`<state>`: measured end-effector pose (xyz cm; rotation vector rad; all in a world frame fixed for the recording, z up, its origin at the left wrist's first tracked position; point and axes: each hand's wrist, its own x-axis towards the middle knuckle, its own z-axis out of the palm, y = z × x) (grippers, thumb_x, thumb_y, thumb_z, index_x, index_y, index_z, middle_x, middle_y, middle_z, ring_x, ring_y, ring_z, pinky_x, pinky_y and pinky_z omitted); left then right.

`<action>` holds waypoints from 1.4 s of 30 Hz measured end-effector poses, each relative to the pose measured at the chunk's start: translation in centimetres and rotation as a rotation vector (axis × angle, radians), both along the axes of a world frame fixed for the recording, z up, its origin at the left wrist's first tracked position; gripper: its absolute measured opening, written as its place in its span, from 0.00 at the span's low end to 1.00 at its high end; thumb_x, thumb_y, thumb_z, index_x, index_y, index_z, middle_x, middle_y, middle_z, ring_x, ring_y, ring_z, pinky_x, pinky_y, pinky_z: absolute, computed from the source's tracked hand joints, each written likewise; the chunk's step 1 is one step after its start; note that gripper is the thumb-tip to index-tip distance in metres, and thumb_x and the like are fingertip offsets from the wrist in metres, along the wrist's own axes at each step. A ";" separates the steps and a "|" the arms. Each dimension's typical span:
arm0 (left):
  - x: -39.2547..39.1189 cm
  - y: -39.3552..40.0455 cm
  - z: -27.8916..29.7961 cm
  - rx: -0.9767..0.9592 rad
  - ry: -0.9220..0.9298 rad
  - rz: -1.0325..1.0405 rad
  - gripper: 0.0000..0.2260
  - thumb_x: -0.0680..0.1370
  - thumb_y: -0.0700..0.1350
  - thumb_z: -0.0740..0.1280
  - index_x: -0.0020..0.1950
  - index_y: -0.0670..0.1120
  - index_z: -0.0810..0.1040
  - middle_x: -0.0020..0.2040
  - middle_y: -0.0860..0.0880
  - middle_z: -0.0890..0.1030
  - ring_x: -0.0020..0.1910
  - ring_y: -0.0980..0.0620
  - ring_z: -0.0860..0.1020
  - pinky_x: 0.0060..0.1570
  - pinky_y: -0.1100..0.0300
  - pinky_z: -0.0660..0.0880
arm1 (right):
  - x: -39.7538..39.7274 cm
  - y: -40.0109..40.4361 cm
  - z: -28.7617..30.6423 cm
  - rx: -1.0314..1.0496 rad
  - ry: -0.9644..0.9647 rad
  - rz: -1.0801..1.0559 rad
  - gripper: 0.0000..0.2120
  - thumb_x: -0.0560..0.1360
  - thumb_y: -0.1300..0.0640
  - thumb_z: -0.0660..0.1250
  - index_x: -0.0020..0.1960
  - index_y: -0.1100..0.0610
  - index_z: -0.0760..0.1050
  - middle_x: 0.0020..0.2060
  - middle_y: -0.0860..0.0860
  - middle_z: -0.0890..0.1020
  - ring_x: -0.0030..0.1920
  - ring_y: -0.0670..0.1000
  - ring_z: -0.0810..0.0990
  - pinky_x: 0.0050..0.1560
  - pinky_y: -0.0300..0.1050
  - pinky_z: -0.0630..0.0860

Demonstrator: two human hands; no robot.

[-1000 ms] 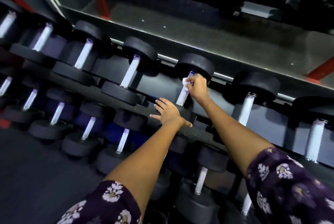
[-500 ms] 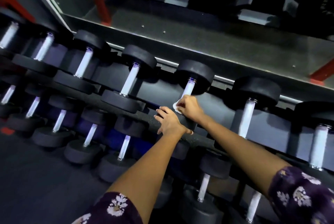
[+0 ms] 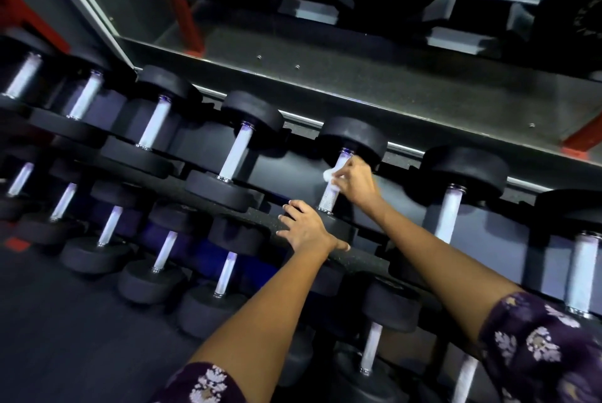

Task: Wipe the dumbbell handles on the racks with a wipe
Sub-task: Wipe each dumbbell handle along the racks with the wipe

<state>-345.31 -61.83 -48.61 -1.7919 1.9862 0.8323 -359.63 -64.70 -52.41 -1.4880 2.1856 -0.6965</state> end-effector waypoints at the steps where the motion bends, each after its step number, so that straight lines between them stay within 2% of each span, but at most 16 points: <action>1: 0.0 0.0 0.0 0.002 0.005 0.004 0.65 0.60 0.60 0.81 0.76 0.35 0.38 0.78 0.38 0.47 0.77 0.37 0.51 0.70 0.37 0.60 | -0.3 -0.3 -0.1 -0.044 -0.014 -0.100 0.07 0.70 0.60 0.71 0.46 0.61 0.83 0.49 0.57 0.75 0.50 0.54 0.75 0.50 0.47 0.73; 3: 0.1 0.0 0.1 0.001 0.007 0.011 0.65 0.60 0.59 0.81 0.76 0.35 0.38 0.78 0.39 0.47 0.77 0.37 0.51 0.69 0.37 0.63 | 0.3 -0.1 -0.3 -0.052 0.024 -0.119 0.08 0.72 0.59 0.69 0.47 0.62 0.82 0.49 0.57 0.74 0.51 0.54 0.74 0.51 0.47 0.73; 8: 0.0 0.1 0.1 -0.012 0.002 0.011 0.65 0.60 0.60 0.81 0.76 0.35 0.39 0.78 0.39 0.48 0.76 0.38 0.52 0.67 0.38 0.66 | 2.1 2.5 -0.8 0.022 0.092 0.204 0.08 0.74 0.60 0.66 0.48 0.62 0.82 0.46 0.58 0.77 0.48 0.59 0.78 0.48 0.52 0.74; 10: 0.0 0.0 0.1 -0.021 0.015 0.012 0.64 0.60 0.59 0.81 0.76 0.35 0.39 0.78 0.39 0.48 0.76 0.38 0.52 0.68 0.40 0.66 | 1.0 1.4 -0.4 0.006 0.060 0.148 0.07 0.73 0.62 0.67 0.47 0.62 0.82 0.45 0.60 0.78 0.48 0.60 0.78 0.49 0.51 0.75; 13: 0.0 0.1 0.0 -0.028 0.038 0.022 0.64 0.60 0.58 0.81 0.76 0.36 0.39 0.78 0.38 0.48 0.76 0.37 0.51 0.70 0.42 0.65 | 0.4 -0.2 -0.4 -0.058 -0.033 -0.111 0.07 0.72 0.64 0.66 0.47 0.65 0.81 0.47 0.61 0.77 0.49 0.59 0.77 0.49 0.44 0.71; 15: 0.1 0.2 0.0 -0.032 0.054 0.032 0.64 0.60 0.58 0.81 0.76 0.36 0.39 0.78 0.39 0.48 0.76 0.37 0.51 0.70 0.43 0.64 | 1.7 0.5 -0.6 -0.014 -0.019 -0.022 0.08 0.73 0.63 0.64 0.49 0.66 0.79 0.46 0.56 0.75 0.49 0.56 0.76 0.47 0.43 0.69; 18: 0.2 0.3 -0.1 -0.027 0.082 0.038 0.64 0.61 0.57 0.82 0.76 0.35 0.38 0.78 0.39 0.47 0.76 0.38 0.50 0.70 0.44 0.64 | 2.4 2.2 -1.1 0.093 0.025 0.277 0.08 0.74 0.61 0.66 0.50 0.63 0.80 0.47 0.56 0.75 0.49 0.55 0.75 0.47 0.45 0.70; 20: 0.2 0.4 0.0 -0.031 0.082 0.037 0.64 0.61 0.57 0.81 0.76 0.35 0.38 0.78 0.39 0.48 0.76 0.38 0.50 0.70 0.44 0.64 | 1.0 1.9 -0.8 0.160 -0.015 0.263 0.09 0.73 0.60 0.67 0.50 0.63 0.80 0.45 0.53 0.76 0.49 0.56 0.77 0.47 0.45 0.72; 22: 0.1 0.3 0.0 -0.038 0.079 0.036 0.65 0.60 0.58 0.82 0.76 0.35 0.38 0.78 0.39 0.48 0.76 0.37 0.50 0.70 0.44 0.64 | -0.3 0.8 -0.7 0.107 -0.009 0.130 0.09 0.72 0.59 0.68 0.50 0.62 0.80 0.42 0.48 0.73 0.49 0.54 0.76 0.46 0.42 0.70; 24: 0.1 0.3 0.0 -0.039 0.081 0.042 0.65 0.60 0.58 0.82 0.76 0.35 0.39 0.77 0.38 0.48 0.76 0.38 0.51 0.70 0.44 0.65 | 0.1 0.4 -0.3 0.038 0.029 0.035 0.07 0.73 0.61 0.65 0.48 0.62 0.80 0.44 0.51 0.72 0.47 0.54 0.74 0.47 0.44 0.70; 27: 0.2 0.4 0.0 -0.041 0.083 0.048 0.64 0.60 0.57 0.82 0.76 0.35 0.39 0.77 0.39 0.49 0.76 0.38 0.51 0.70 0.43 0.65 | 2.4 1.1 -0.1 0.080 0.052 0.263 0.04 0.73 0.64 0.64 0.44 0.64 0.76 0.43 0.58 0.76 0.42 0.57 0.74 0.44 0.49 0.72; 29: 0.2 0.4 -0.1 -0.036 0.086 0.047 0.64 0.60 0.57 0.82 0.76 0.36 0.39 0.77 0.39 0.49 0.76 0.38 0.51 0.69 0.43 0.65 | 2.3 1.9 -0.7 0.139 0.119 0.400 0.08 0.74 0.60 0.66 0.48 0.64 0.80 0.44 0.56 0.75 0.44 0.58 0.76 0.45 0.48 0.73; 31: 0.2 0.4 0.0 -0.042 0.082 0.044 0.64 0.60 0.58 0.82 0.76 0.36 0.39 0.77 0.39 0.49 0.76 0.38 0.51 0.69 0.42 0.66 | 0.7 1.8 -0.2 0.140 0.090 0.328 0.09 0.73 0.59 0.68 0.51 0.62 0.82 0.43 0.52 0.76 0.48 0.57 0.78 0.46 0.44 0.71; 35: 0.2 0.4 0.0 -0.050 0.075 0.049 0.65 0.59 0.58 0.82 0.76 0.36 0.40 0.77 0.39 0.50 0.76 0.39 0.52 0.68 0.42 0.66 | -0.6 -0.1 0.8 0.063 0.161 0.117 0.10 0.76 0.59 0.62 0.51 0.60 0.80 0.47 0.57 0.76 0.51 0.57 0.75 0.48 0.43 0.68; 40: 0.2 0.4 0.0 -0.033 0.088 0.057 0.64 0.60 0.57 0.82 0.76 0.36 0.39 0.78 0.40 0.49 0.76 0.39 0.51 0.68 0.42 0.66 | 2.5 1.5 0.1 0.194 0.274 0.449 0.10 0.76 0.58 0.62 0.48 0.63 0.79 0.47 0.57 0.73 0.47 0.60 0.77 0.44 0.49 0.71; 42: 0.1 0.4 0.0 -0.041 0.085 0.051 0.64 0.60 0.57 0.82 0.76 0.36 0.40 0.77 0.40 0.49 0.76 0.40 0.51 0.67 0.42 0.67 | 1.2 1.1 0.7 0.135 0.283 0.350 0.10 0.76 0.58 0.61 0.50 0.61 0.78 0.44 0.53 0.71 0.49 0.58 0.76 0.45 0.46 0.70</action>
